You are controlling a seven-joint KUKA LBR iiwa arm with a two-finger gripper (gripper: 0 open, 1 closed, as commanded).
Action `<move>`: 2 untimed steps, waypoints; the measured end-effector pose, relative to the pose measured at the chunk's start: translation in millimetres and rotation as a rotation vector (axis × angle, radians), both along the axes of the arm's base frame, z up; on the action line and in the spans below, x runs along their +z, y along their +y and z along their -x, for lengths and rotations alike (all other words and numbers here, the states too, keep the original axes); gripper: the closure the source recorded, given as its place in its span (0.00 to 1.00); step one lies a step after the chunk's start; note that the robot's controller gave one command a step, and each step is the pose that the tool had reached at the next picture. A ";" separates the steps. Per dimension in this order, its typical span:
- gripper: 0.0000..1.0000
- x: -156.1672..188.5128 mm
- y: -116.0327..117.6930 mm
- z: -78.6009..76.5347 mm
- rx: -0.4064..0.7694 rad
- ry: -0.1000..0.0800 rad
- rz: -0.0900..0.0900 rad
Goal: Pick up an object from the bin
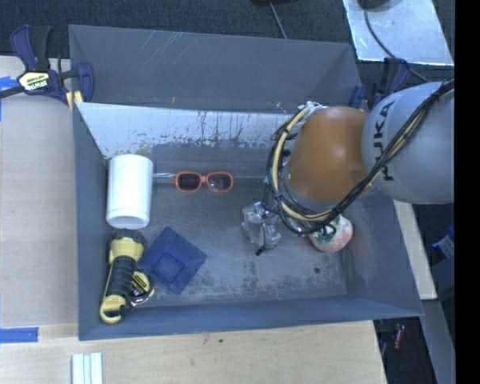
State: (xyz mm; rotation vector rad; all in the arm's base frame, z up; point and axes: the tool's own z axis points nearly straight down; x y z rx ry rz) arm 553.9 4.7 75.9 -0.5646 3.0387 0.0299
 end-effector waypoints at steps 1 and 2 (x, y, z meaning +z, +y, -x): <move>0.00 8.0 -113.7 4.9 -0.412 0.013 -0.012; 0.00 7.9 -112.6 4.8 -0.410 0.013 -0.013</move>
Offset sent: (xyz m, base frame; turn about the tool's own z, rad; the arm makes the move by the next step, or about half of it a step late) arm 0.0000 0.0000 0.0000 0.0000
